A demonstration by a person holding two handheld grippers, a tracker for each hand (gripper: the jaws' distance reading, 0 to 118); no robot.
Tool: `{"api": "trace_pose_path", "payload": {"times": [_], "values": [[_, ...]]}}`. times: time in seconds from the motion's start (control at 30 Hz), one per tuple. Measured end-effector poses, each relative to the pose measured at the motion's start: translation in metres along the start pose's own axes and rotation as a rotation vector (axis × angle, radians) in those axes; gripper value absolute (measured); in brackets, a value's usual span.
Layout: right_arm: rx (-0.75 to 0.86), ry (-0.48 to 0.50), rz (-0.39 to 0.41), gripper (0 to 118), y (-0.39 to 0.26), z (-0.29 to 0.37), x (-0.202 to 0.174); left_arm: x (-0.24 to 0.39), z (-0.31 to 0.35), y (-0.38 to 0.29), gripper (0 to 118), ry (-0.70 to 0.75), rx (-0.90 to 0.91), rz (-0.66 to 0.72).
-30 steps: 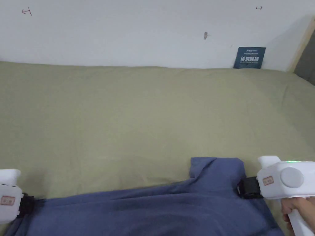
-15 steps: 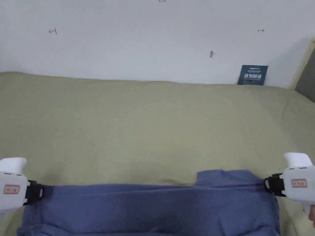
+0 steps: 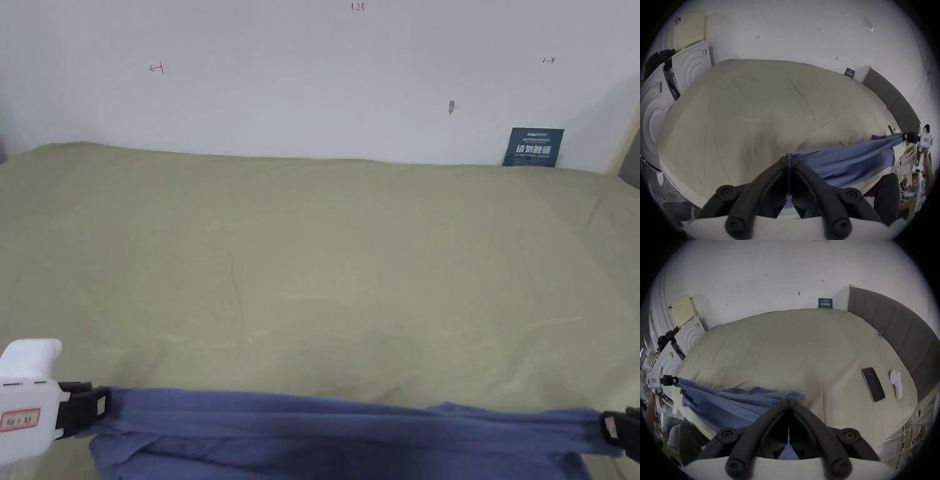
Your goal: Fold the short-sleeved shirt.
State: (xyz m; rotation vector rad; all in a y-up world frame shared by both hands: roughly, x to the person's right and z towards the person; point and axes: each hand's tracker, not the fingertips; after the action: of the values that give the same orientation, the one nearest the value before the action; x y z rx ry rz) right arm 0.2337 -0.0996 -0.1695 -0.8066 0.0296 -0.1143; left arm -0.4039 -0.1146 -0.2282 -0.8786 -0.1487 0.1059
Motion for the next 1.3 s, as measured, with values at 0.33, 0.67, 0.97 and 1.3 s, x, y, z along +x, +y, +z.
{"api": "trace_pose_path", "payload": {"times": [0.33,0.67,0.97,1.3], "values": [[-0.110,-0.013,-0.029,0,-0.062,-0.018,0.005,-0.004,-0.005,-0.057,3,-0.007,-0.059,0.016],[0.039,-0.024,-0.037,109,-0.043,0.013,-0.030,0.003,0.032,-0.048,110,0.065,0.085,0.076],[0.306,-0.100,-0.003,0,-0.038,0.037,-0.101,0.026,0.040,-0.049,0,0.096,0.205,0.075],[0.399,-0.154,0.056,0,-0.045,0.049,-0.150,-0.046,0.001,-0.027,0,-0.092,-0.050,0.266]]}}
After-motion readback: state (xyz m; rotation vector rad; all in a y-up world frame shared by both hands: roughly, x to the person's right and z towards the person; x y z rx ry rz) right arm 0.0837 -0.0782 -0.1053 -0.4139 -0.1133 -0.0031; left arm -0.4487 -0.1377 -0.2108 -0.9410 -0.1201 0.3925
